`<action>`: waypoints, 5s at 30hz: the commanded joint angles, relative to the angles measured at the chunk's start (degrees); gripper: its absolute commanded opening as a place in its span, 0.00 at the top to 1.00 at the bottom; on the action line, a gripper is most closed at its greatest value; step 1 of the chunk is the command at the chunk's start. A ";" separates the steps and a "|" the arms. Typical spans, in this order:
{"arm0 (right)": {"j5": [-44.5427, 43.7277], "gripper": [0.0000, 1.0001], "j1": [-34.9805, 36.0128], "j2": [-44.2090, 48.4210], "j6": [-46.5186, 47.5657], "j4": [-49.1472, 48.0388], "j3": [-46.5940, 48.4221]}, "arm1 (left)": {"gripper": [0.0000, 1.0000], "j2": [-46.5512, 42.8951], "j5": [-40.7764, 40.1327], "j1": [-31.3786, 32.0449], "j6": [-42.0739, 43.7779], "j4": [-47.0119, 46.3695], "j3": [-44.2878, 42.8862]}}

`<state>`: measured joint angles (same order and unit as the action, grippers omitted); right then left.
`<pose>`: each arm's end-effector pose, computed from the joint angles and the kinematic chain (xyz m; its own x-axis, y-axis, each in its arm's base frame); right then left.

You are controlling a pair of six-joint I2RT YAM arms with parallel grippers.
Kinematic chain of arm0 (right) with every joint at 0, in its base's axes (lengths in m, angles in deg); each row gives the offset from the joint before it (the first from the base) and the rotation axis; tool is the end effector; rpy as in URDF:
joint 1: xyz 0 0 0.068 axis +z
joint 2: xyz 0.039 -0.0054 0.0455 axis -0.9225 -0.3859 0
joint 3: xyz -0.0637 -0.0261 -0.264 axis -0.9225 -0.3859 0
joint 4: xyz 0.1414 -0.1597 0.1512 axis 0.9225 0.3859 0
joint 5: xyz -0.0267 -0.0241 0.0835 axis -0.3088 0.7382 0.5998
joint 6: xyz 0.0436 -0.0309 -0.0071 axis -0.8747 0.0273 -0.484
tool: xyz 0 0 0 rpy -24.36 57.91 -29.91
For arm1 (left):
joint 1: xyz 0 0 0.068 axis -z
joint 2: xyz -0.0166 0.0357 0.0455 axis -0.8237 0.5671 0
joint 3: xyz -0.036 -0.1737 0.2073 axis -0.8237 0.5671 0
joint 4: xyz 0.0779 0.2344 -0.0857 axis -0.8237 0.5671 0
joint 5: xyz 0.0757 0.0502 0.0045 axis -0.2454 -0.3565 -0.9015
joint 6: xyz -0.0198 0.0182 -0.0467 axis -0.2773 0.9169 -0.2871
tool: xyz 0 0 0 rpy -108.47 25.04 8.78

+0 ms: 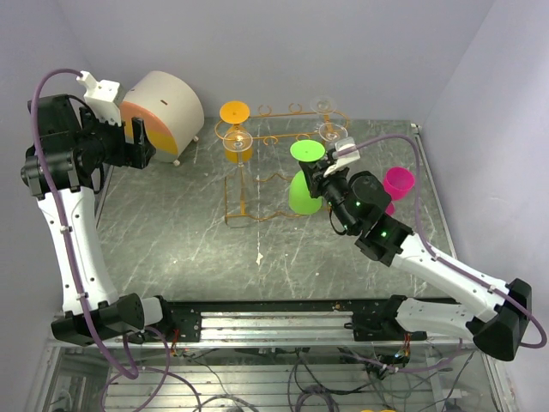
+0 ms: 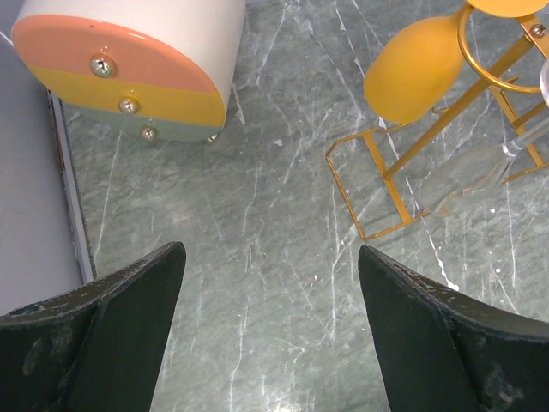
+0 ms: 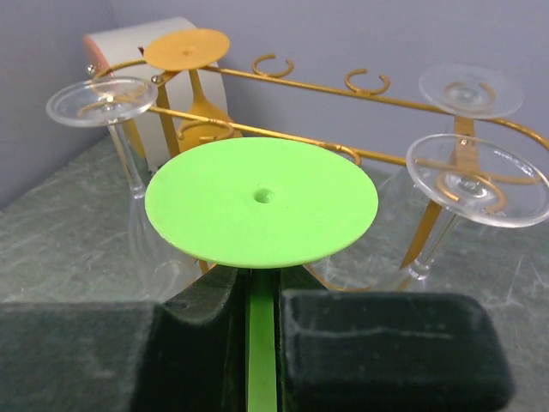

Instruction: Place the wine glass upside down on the wine glass rack

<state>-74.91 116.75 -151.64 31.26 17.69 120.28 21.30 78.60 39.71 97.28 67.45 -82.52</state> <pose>0.1746 0.1833 0.3777 0.0386 0.0693 -0.9968 -0.4604 0.8866 0.0438 0.2179 0.0428 0.4774 -0.4519 0.0860 -0.8879 0.2917 0.9549 -0.0560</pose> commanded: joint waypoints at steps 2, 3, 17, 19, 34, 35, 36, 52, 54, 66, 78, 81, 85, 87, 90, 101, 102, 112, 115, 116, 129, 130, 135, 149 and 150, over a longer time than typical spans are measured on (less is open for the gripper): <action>-0.90 1.00 -0.53 -1.38 1.82 -6.20 0.12 | 0.08 0.19 0.61 0.21 0.71 -1.56 0.66; -0.74 1.00 -0.68 -1.93 1.78 -6.17 0.31 | 0.08 0.26 0.90 0.25 0.61 -1.64 0.85; 2.90 1.00 -4.94 -6.52 1.28 -9.88 1.97 | 0.09 0.99 0.95 0.33 0.85 -1.61 -0.01; 2.94 1.00 -5.19 -6.84 1.11 -9.83 2.21 | 0.09 0.97 1.09 0.37 0.73 -1.73 0.37; 2.46 1.00 -6.11 -11.08 0.56 -9.41 5.26 | 0.08 1.14 1.31 0.45 0.84 -2.08 1.25; 1.94 1.00 -6.19 -11.22 0.47 -9.54 5.26 | 0.08 1.13 1.27 0.44 0.85 -2.07 1.30; 1.47 1.00 -6.28 -11.42 0.45 -9.63 5.33 | 0.09 1.14 1.30 0.52 0.84 -2.09 1.46; -1.61 1.00 -6.39 -13.43 -1.45 -5.46 7.36 | 0.09 0.62 1.05 0.88 1.06 -2.13 2.76; -1.78 1.00 -6.37 -13.39 -1.65 -5.12 7.18 | 0.09 0.57 1.05 0.87 1.11 -2.19 2.82; -5.06 1.00 -6.34 -15.36 -0.78 -3.34 9.59 | 0.09 0.18 0.88 1.06 1.12 -2.43 3.73; -5.68 0.68 -6.38 -16.19 -2.23 -1.53 9.89 | 0.09 0.15 0.86 1.34 1.12 -2.60 4.18; -5.50 0.56 -6.34 -14.60 -2.81 -0.26 9.55 | 0.09 0.18 0.96 1.37 0.99 -2.45 4.03; -2.74 0.37 -6.29 -10.55 -5.16 2.29 7.43 | 0.09 0.65 0.91 1.62 1.99 -0.20 1.90; -0.41 0.30 -6.30 -8.07 -6.65 4.03 6.34 | 0.09 0.87 0.42 1.76 2.37 0.70 1.15; 3.24 0.24 -6.18 -3.64 -8.40 9.13 5.92 | 0.08 1.17 0.87 2.15 2.91 2.01 0.23; -6.79 0.00 -6.60 17.58 -15.04 28.21 0.99 | 0.00 3.55 1.48 2.92 2.39 9.37 -4.97; -12.21 0.00 -7.06 16.57 -16.90 31.45 2.09 | 0.00 3.60 0.51 2.99 1.21 9.04 -5.41; 3.81 0.00 -53.84 5.18 -28.16 36.38 7.41 | 0.00 7.01 0.11 3.09 -4.82 8.30 -11.03; 13.28 0.01 -64.29 -1.87 -30.63 39.04 8.70 | 0.00 8.13 1.39 3.09 -4.79 8.70 -12.48; 14.08 0.01 -65.63 -3.42 -31.44 39.88 8.91 | 0.00 8.31 1.89 3.09 -4.63 8.72 -12.55; 15.32 0.38 -66.59 -10.53 -31.90 35.74 4.59 | 0.01 9.71 7.91 3.09 -1.02 10.21 -8.25; 15.48 0.42 -66.59 -10.85 -31.94 35.61 4.37 | 0.00 9.75 8.06 3.08 -0.85 10.33 -8.13; 16.91 0.47 -66.50 -11.57 -32.33 34.25 2.39 | 0.00 9.79 8.34 3.05 0.11 10.54 -7.25; 16.94 0.86 -62.67 -15.32 -33.91 30.19 0.69 | 0.00 8.71 10.05 3.09 1.47 10.65 -4.00; 16.79 0.99 -62.45 -15.20 -33.92 30.32 0.88 | 0.00 8.66 9.98 3.07 1.45 10.65 -4.03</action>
<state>-57.58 53.65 -166.52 -1.98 49.62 121.83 30.98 86.58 42.44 98.02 77.77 -87.07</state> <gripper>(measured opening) 0.242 0.994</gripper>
